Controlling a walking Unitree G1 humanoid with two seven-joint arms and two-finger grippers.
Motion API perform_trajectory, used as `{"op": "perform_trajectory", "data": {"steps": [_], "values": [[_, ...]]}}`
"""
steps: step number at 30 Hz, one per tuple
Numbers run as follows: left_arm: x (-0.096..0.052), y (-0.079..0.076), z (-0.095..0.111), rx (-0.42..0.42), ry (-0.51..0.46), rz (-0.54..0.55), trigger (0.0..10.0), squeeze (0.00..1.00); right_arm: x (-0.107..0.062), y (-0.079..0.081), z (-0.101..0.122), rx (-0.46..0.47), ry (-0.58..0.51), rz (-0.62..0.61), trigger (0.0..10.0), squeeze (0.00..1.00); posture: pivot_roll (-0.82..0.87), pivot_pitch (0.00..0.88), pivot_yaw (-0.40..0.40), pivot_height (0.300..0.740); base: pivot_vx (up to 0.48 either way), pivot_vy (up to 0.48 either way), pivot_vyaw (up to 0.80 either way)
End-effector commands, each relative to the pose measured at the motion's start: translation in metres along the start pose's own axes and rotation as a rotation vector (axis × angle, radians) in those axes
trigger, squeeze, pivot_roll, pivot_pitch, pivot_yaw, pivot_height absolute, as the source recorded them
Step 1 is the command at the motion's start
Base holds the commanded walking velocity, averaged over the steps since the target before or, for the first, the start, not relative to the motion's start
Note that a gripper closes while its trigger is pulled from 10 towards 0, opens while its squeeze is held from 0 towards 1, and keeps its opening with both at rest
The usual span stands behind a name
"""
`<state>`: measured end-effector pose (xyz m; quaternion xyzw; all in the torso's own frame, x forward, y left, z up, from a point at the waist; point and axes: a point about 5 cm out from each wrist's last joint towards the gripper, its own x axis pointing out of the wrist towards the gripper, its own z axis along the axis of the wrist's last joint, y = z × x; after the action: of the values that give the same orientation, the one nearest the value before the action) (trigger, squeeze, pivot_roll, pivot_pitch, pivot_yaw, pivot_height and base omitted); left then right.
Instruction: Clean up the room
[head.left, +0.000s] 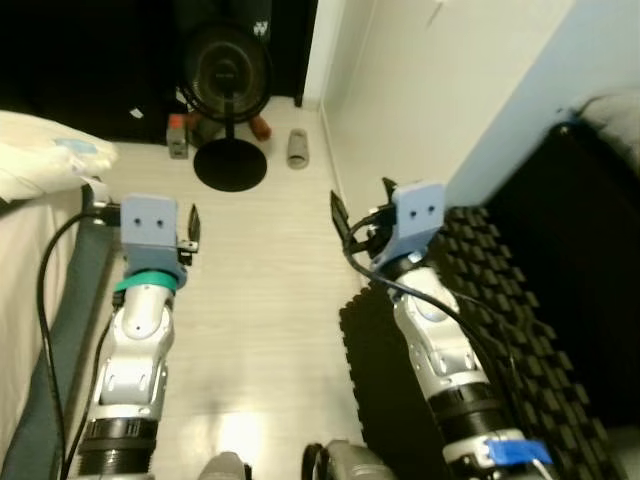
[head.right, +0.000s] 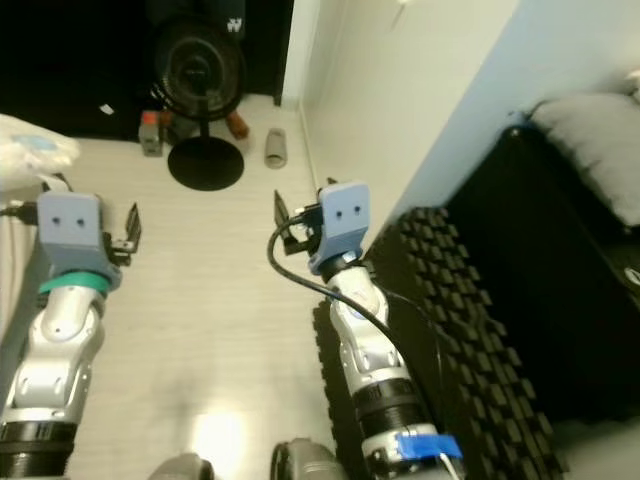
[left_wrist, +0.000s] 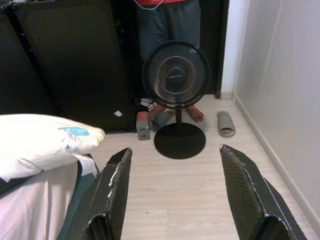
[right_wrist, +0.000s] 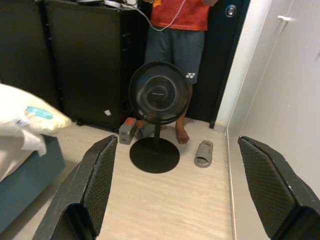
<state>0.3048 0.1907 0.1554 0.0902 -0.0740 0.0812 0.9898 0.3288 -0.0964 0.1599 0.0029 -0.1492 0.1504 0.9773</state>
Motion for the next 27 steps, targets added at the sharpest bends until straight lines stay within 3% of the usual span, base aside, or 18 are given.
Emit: {"op": "perform_trajectory", "data": {"steps": [1, 12, 19, 27], "values": [[-0.002, -0.009, -0.002, -0.007, 0.015, -0.031, 10.0, 0.0, -0.008, -0.009, -0.009, -0.006, 0.034, -0.039, 10.0, 0.0, 0.02, 0.074, -0.066, 0.74, 0.39, 0.0, 0.0], [0.003, -0.024, 0.0, -0.016, 0.018, -0.1, 10.0, 0.0, -0.016, -0.022, -0.01, -0.033, 0.03, -0.096, 10.0, 0.0, -0.03, 0.067, -0.022, 0.74, 0.381, 0.0, 0.0], [0.014, -0.025, 0.008, 0.007, -0.002, -0.15, 10.0, 0.0, -0.018, -0.025, -0.01, -0.028, 0.009, -0.156, 10.0, 0.0, -0.03, 0.048, 0.062, 0.74, 0.374, 0.0, 0.0], [0.024, -0.023, 0.015, 0.031, -0.023, -0.177, 10.0, 0.0, -0.017, -0.023, -0.01, -0.014, -0.006, -0.192, 10.0, 0.0, -0.04, 0.039, 0.09, 0.74, 0.371, 0.0, 0.0]]}}
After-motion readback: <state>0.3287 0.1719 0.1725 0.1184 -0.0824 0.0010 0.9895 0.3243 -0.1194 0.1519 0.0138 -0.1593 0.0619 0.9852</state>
